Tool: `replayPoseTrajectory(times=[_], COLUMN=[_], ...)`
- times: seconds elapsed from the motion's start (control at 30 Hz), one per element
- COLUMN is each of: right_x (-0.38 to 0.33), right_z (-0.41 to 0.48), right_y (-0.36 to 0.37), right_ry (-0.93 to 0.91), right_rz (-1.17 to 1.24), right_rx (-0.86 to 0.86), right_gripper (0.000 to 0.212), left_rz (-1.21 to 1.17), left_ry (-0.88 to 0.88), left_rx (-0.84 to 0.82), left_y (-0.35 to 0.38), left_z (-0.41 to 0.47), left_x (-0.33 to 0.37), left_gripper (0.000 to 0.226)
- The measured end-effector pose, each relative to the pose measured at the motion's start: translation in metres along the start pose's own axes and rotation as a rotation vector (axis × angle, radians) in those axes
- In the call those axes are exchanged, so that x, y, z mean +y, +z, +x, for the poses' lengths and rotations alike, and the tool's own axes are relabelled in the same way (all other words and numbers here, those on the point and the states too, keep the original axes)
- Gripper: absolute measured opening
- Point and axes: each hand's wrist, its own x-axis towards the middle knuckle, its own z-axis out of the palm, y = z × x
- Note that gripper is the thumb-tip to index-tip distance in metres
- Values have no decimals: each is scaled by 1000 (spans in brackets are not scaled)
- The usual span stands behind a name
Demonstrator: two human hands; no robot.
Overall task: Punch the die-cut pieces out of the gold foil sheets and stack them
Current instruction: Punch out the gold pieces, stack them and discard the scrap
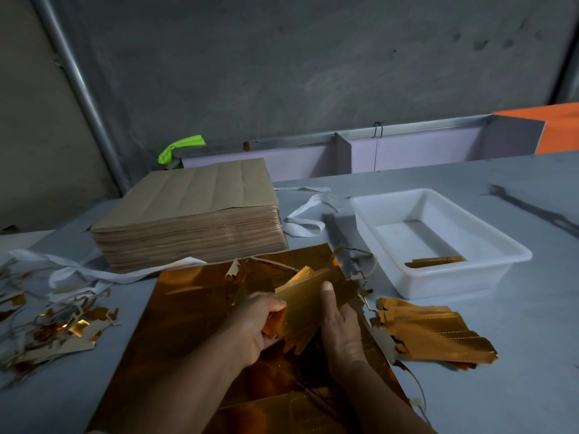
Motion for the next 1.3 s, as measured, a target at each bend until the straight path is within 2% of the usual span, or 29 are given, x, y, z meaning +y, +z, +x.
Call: replayPoseTrajectory(times=[0.17, 0.3, 0.43, 0.53, 0.73, 0.83, 0.97, 1.17, 1.3], right_x=[2, 0, -2, -1, 1, 1, 2, 4, 7], right_z=[1, 2, 6, 7, 5, 6, 6, 9, 11], right_y=[-1, -3, -6, -6, -7, -8, -8, -7, -8], right_ry=[45, 95, 78, 87, 99, 106, 96, 86, 59], right_rz=[-1, 134, 120, 101, -50, -82, -76, -56, -69], right_rx=[39, 39, 114, 91, 44, 33, 45, 67, 75], right_gripper=[63, 61, 22, 14, 26, 27, 27, 29, 22], left_rz=[47, 90, 67, -29, -181, -229, -286, -350, -359], left_ry=[-2, 49, 63, 74, 72, 28, -52, -136, -143], left_rx=[-94, -59, 26, 94, 101, 103, 7, -249, -280], left_y=[-8, -14, -27, -36, -33, -29, -31, -44, -47], left_z=[-2, 2, 4, 8, 15, 15, 12, 10, 7], left_x=[3, 9, 15, 16, 12, 12, 14, 16, 18], left_gripper=[33, 37, 38, 42, 26, 38, 43, 41, 43])
